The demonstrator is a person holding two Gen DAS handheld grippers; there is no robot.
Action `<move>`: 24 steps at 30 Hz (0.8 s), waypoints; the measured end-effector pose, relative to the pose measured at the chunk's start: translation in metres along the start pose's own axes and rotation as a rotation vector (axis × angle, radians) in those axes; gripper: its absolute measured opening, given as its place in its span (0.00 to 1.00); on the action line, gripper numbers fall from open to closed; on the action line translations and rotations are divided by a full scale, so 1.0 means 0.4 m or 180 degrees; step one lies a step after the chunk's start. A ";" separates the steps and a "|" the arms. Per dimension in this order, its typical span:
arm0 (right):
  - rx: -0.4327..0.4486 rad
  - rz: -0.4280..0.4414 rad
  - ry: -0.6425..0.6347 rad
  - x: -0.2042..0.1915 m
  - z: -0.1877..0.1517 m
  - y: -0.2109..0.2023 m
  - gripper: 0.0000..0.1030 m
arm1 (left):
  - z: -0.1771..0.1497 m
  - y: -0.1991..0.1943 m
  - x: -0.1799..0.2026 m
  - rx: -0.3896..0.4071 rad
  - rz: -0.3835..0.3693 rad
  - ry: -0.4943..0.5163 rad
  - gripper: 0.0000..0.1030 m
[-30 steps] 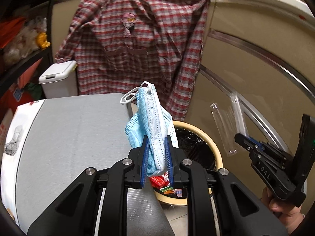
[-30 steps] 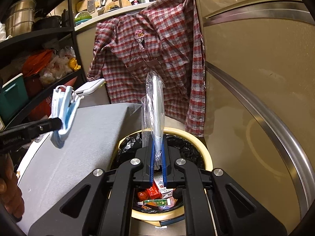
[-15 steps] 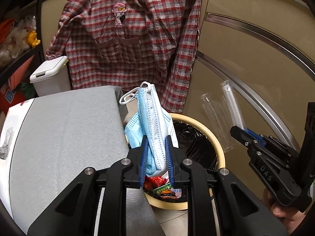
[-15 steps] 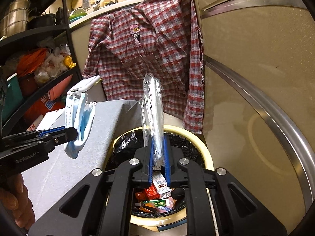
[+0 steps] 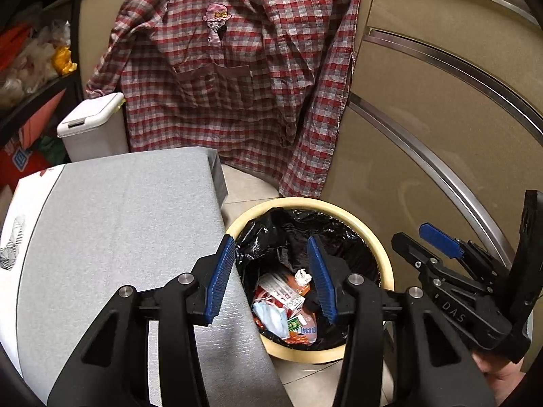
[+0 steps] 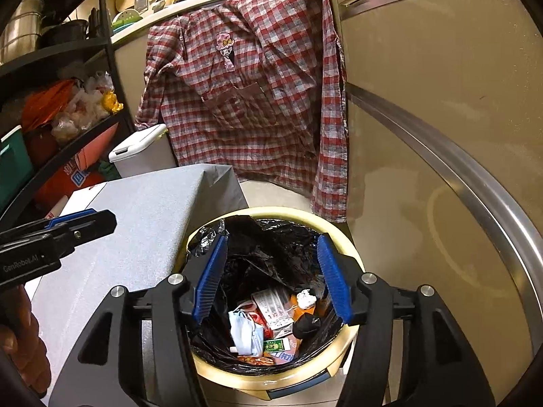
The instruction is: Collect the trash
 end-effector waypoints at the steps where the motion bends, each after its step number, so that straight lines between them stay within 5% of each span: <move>1: 0.0002 -0.0008 0.0003 0.003 -0.002 -0.004 0.56 | 0.000 -0.002 0.000 0.0004 0.0006 0.0001 0.44; 24: 0.0268 -0.0308 0.0000 0.035 -0.079 -0.260 0.84 | -0.176 -0.199 0.064 0.0362 0.0246 -0.0122 0.82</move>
Point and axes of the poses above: each gripper's, at about its wrist camera, not at the fingertips, and y roughly the way its jaws point, x to its right, z to its top, the point moved 1 cm from there along y, roughly the way its jaws point, and after that the axes turned 13 degrees about -z, right-handed, at the moved point
